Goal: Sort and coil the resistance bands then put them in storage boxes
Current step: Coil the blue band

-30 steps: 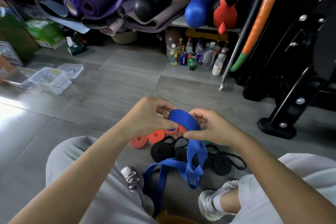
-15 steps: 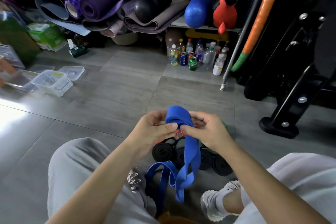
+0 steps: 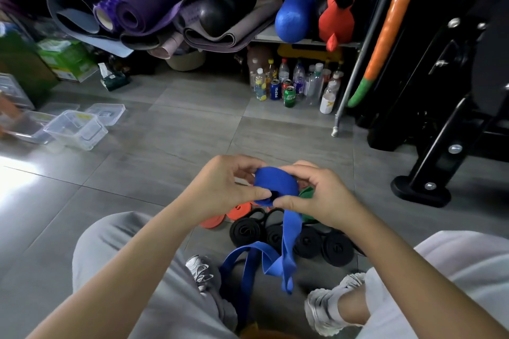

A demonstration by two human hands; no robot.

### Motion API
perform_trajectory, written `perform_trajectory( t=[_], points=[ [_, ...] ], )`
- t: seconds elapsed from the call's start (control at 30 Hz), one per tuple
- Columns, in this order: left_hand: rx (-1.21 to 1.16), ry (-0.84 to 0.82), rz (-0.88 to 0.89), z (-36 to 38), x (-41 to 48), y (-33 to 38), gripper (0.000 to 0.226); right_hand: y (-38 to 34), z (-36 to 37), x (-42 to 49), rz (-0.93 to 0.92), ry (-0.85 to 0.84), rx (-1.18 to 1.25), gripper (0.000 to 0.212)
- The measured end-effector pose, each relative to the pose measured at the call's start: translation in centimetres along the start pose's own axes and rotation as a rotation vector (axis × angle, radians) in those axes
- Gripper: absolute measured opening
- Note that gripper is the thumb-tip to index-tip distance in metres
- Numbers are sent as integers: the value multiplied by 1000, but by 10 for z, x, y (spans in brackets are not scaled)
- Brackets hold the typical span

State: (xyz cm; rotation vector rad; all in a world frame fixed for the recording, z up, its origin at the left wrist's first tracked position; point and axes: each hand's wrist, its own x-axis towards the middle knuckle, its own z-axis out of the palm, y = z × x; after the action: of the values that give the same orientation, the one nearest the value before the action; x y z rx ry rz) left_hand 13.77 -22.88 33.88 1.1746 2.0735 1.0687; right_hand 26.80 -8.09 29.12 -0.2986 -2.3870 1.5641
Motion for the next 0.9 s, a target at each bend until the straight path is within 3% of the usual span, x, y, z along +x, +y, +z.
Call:
perform_trajectory(
  t=[0.27,0.43,0.6,0.8,0.9],
  points=[
    [-315,24,-73,13,-5,-8,34,-2,-2,-4,57,21,213,27],
    [18,-147,-34,5,-4,-3,34,-8,-2,-2,84,-65,28,25],
    [10,-72,-15,-4,1,-3,30,-2,0,-1,81,17,131,40],
    [-437,22,-27,-3,-1,-20,33,13,5,-4,74,-2,275,41],
    [-819,26,-76,10,-3,-26,38,9,11,5,68,4,364,42]
  ],
)
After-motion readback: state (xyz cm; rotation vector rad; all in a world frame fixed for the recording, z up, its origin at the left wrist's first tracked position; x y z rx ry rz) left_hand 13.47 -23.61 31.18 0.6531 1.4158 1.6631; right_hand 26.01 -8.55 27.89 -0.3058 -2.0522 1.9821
